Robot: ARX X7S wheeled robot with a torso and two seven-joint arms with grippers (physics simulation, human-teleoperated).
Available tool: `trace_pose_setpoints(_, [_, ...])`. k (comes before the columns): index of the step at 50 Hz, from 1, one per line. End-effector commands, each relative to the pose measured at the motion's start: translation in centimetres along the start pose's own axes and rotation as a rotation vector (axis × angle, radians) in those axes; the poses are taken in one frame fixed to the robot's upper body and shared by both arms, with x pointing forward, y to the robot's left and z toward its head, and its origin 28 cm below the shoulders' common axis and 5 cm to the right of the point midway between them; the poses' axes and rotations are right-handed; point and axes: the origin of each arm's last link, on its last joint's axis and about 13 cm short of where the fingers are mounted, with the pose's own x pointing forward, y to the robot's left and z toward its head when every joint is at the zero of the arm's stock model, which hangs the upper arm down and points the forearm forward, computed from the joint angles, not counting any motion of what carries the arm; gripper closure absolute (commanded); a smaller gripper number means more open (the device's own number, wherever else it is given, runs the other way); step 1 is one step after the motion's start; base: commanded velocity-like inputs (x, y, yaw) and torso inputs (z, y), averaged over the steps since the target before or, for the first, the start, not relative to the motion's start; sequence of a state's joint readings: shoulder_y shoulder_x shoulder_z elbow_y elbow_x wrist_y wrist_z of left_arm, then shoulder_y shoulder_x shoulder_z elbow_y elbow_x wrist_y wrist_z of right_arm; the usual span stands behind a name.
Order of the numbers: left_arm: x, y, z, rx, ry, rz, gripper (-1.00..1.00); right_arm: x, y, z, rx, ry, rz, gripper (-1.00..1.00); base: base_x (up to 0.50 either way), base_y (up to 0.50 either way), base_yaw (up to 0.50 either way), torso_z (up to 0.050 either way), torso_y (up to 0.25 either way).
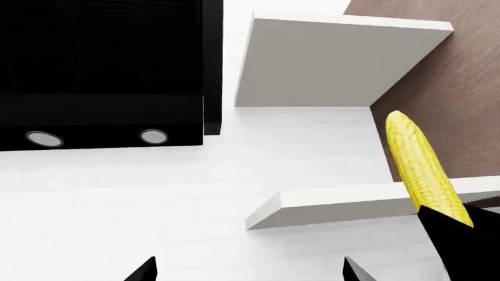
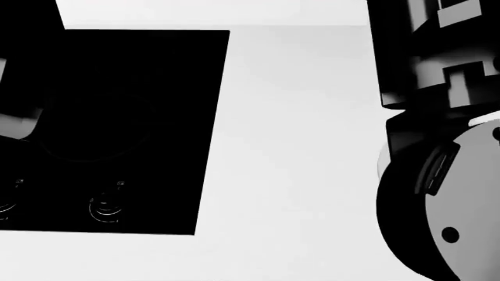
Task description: Pick the corn from the oven and place it on the plate on the counter.
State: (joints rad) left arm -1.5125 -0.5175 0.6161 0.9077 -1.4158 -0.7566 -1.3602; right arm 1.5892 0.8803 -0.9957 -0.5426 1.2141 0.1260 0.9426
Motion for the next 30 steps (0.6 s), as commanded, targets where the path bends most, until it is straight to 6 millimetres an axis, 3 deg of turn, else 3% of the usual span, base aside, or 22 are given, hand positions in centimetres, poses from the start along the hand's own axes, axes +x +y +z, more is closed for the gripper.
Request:
trace_pose_setpoints(1, [0.0,-0.1,0.0,-0.002,-0.002,-0.003,-1.00,0.9,-0.6,-0.3,0.045,0.055,-0.014,1.00,0.00,0.00,0.00,0.000,0.000])
trace_pose_setpoints(12, [0.1,0.0,0.0,0.000,-0.002,-0.005,-1.00,2.0,-2.8,-5.1,0.117,0.239,-0.064,1.00,0.00,0.00,0.00,0.000,0.000])
trace_pose_setpoints(20, [-0.2,0.1,-0.1,0.000,0.001,0.006,-1.00,2.9,-3.3,-9.0,0.114,0.436,0.005,1.00,0.00,0.00,0.00,0.000,0.000])
trace_pose_setpoints(30, [-0.5,0.0,-0.4,-0.015,0.007,0.010,-1.00,2.3,-4.2,-11.5,0.123,0.651,0.023,1.00,0.00,0.00,0.00,0.000,0.001])
